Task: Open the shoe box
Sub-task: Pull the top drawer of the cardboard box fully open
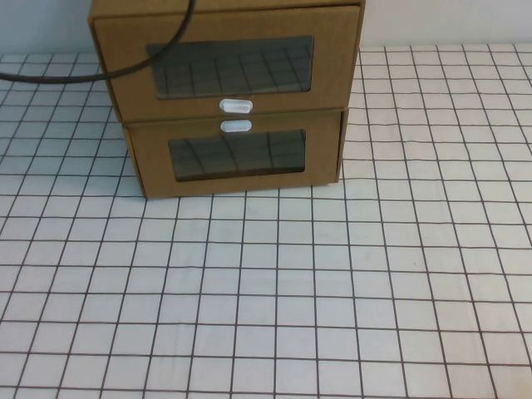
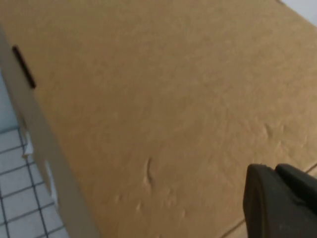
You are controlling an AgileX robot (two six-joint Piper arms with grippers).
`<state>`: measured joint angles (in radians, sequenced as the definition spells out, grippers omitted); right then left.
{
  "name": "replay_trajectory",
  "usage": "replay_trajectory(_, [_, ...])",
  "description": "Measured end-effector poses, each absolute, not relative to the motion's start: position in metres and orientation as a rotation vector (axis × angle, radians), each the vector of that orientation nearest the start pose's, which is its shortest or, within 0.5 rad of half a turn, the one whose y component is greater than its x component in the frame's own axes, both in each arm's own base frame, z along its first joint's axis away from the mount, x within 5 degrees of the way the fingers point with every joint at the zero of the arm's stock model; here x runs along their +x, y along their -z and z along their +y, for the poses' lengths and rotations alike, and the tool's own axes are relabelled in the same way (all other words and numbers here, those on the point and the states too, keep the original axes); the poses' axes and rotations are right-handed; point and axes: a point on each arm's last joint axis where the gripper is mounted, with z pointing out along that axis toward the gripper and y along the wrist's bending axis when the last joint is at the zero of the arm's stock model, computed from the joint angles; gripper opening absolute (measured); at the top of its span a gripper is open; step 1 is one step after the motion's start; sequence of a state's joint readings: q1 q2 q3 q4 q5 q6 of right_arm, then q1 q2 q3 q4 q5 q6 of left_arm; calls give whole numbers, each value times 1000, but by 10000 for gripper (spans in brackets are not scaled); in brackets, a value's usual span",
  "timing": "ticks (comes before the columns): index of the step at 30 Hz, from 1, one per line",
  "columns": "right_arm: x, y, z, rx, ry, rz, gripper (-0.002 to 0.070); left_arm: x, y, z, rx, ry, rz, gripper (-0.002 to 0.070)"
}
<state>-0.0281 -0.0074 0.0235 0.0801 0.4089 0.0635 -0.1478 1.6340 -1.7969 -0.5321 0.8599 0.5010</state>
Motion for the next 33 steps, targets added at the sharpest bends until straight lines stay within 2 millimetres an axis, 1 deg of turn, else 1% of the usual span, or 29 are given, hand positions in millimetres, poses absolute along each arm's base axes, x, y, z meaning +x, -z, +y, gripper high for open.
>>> replay_trajectory(5, [52, -169, 1, 136, -104, 1904, -13, 380, -446, -123, 635, 440, 1968, -2])
replay_trajectory(7, [52, -169, 1, 136, -104, 1904, -13, 389, -441, -134, 664, 437, 1960, -2])
replay_trajectory(10, [52, -169, 1, 136, -104, 1904, -13, 402, -431, -143, 671, 430, 1957, -2])
replay_trajectory(13, [52, -169, 1, 136, -104, 1904, -13, 412, -421, -145, 667, 418, 1968, -2])
replay_trajectory(16, [52, -171, 0, 111, -66, 1882, -13, 416, -414, -146, 673, 414, 1983, -2])
replay_trajectory(21, [55, -182, 0, 119, -81, 1756, -13, 417, -406, -147, 703, 420, 2023, -2])
replay_trajectory(24, [56, -189, 0, 158, -131, 1674, -14, 416, -406, -147, 711, 417, 2029, -2])
replay_trajectory(30, [57, -199, 1, 332, -331, 1548, -14, 416, -406, -147, 715, 413, 2031, -2])
replay_trajectory(33, [57, -202, 0, 384, -381, 1501, -13, 416, -406, -146, 718, 409, 2030, -2])
